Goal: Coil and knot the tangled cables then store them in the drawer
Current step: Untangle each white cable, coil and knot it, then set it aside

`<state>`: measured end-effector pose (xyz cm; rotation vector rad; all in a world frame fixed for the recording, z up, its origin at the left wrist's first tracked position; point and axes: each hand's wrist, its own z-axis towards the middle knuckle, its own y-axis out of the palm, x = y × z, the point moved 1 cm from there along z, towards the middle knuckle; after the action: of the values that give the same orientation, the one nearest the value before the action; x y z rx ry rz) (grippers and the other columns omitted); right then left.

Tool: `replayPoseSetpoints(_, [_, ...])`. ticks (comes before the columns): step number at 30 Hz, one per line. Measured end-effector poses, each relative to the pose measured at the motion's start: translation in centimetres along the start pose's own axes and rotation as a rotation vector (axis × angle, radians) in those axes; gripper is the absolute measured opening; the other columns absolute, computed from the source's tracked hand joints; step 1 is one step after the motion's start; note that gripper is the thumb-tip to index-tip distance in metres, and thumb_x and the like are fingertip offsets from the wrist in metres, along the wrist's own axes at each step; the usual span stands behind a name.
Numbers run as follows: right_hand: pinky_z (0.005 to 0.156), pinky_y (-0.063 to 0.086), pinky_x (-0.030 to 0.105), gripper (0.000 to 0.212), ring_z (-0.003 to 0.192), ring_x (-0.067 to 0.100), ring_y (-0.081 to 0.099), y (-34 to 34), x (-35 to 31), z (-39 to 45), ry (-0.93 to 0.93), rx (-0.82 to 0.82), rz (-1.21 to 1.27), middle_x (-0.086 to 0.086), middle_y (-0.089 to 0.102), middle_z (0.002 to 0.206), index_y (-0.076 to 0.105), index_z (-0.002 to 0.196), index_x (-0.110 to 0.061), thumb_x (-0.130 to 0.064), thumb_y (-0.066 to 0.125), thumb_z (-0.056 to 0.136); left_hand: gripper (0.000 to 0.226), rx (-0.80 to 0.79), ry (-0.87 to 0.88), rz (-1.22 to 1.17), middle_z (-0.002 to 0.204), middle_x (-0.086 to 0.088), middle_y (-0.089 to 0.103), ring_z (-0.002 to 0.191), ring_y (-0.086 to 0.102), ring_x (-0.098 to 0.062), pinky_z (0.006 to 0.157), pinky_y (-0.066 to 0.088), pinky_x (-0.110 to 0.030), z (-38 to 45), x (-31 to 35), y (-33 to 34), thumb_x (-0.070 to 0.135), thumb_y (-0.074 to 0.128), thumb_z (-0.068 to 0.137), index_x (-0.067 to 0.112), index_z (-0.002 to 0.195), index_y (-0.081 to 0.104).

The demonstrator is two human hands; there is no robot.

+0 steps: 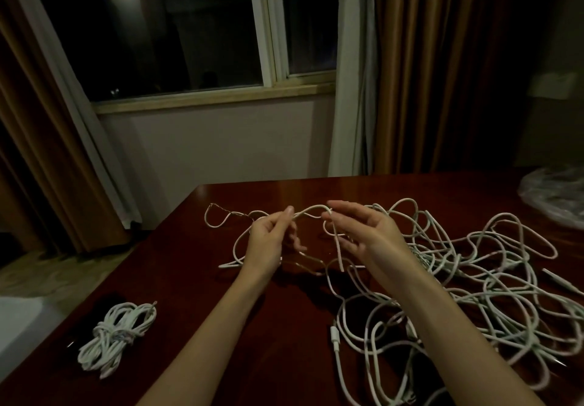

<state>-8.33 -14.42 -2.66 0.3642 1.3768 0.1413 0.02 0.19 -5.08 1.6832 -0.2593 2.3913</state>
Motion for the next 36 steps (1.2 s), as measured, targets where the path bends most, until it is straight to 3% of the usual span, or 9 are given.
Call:
replayPoseSetpoints(4, [0.065,0.054,0.019,0.023,0.085,0.012,0.072,-0.3,0.1,0.0,-0.024,0.047,-0.015,0.003,0.076,0.092,0.069,0.100,-0.013,-0.013,0.070,0.077,0.044,-0.102,0.094,0.153,0.078,-0.007,0.075,0.078,0.072,-0.018,0.075,0.056,-0.025,-0.3,0.1,0.1,0.029,0.039,0.101,0.009,0.082,0.073])
replayPoseSetpoints(7, [0.065,0.054,0.019,0.022,0.083,0.013,0.072,-0.1,0.4,0.1,-0.078,0.077,-0.142,0.000,0.075,0.087,0.070,0.097,-0.013,-0.014,0.075,0.076,0.048,-0.270,-0.058,0.025,0.086,-0.006,0.076,0.085,0.073,-0.018,0.075,0.055,-0.023,-0.9,0.8,0.8,0.038,0.033,0.103,0.012,0.095,0.072])
replayPoseSetpoints(12, [0.061,0.050,0.013,0.010,0.077,0.006,0.070,-0.1,0.8,0.2,-0.226,0.145,-0.301,0.000,0.073,0.081,0.070,0.089,-0.008,-0.005,0.073,0.080,0.046,-0.476,-0.376,-0.355,0.080,-0.007,0.070,0.067,0.068,-0.017,0.059,0.054,-0.024,-1.4,1.5,2.0,0.047,0.038,0.088,0.010,0.104,0.061])
replayPoseSetpoints(17, [0.075,0.056,0.026,0.011,0.088,0.011,0.067,0.3,1.7,0.5,-0.360,0.197,-0.511,0.002,0.068,0.094,0.066,0.087,-0.020,-0.014,0.074,0.082,0.041,-0.455,-0.482,-0.604,0.060,0.004,0.042,0.039,0.032,-0.001,0.033,0.022,-0.009,-1.2,1.5,2.0,0.038,0.038,0.095,0.017,0.094,0.073])
replayPoseSetpoints(21, [0.093,0.052,0.040,0.015,0.103,0.013,0.064,0.7,2.6,0.8,-0.193,0.083,-0.417,-0.003,0.065,0.106,0.055,0.102,-0.025,-0.026,0.064,0.090,0.043,-0.370,-0.473,-0.643,0.053,0.008,0.036,0.029,0.025,0.000,0.030,0.015,-0.008,-0.8,1.2,1.4,0.036,0.033,0.098,0.015,0.102,0.070])
replayPoseSetpoints(23, [0.095,0.051,0.039,0.021,0.105,0.012,0.062,0.9,3.1,0.7,-0.082,0.006,-0.478,-0.004,0.063,0.109,0.050,0.110,-0.023,-0.033,0.058,0.093,0.039,-0.321,-0.493,-0.755,0.050,0.007,0.033,0.026,0.024,0.001,0.028,0.015,-0.009,-0.5,1.0,1.1,0.036,0.040,0.091,0.008,0.091,0.065])
replayPoseSetpoints(26, [0.084,0.053,0.027,0.022,0.092,0.005,0.064,1.3,3.3,0.2,-0.037,-0.160,-0.709,-0.006,0.066,0.098,0.056,0.110,-0.021,-0.038,0.049,0.097,0.030,-0.313,-0.489,-0.882,0.047,0.006,0.031,0.023,0.023,-0.001,0.026,0.015,-0.009,-0.4,0.9,0.7,0.038,0.041,0.090,0.011,0.085,0.052])
replayPoseSetpoints(30, [0.056,0.041,0.015,0.026,0.060,0.000,0.055,1.0,2.4,-0.2,-0.123,-0.239,-0.978,-0.008,0.060,0.068,0.065,0.079,-0.025,-0.042,0.053,0.095,0.040,-0.333,-0.488,-0.881,0.047,0.006,0.029,0.025,0.024,0.000,0.026,0.016,-0.010,0.0,0.8,-0.3,0.039,0.033,0.099,0.013,0.074,0.050])
replayPoseSetpoints(36, [0.055,0.037,0.021,0.009,0.055,0.008,0.046,0.1,1.5,-0.1,-0.144,-0.236,-0.781,-0.006,0.049,0.059,0.071,0.085,-0.022,-0.029,0.068,0.087,0.045,-0.358,-0.520,-0.723,0.046,0.008,0.027,0.027,0.024,0.000,0.027,0.017,-0.011,-0.1,0.9,-0.5,0.040,0.031,0.102,0.017,0.067,0.046])
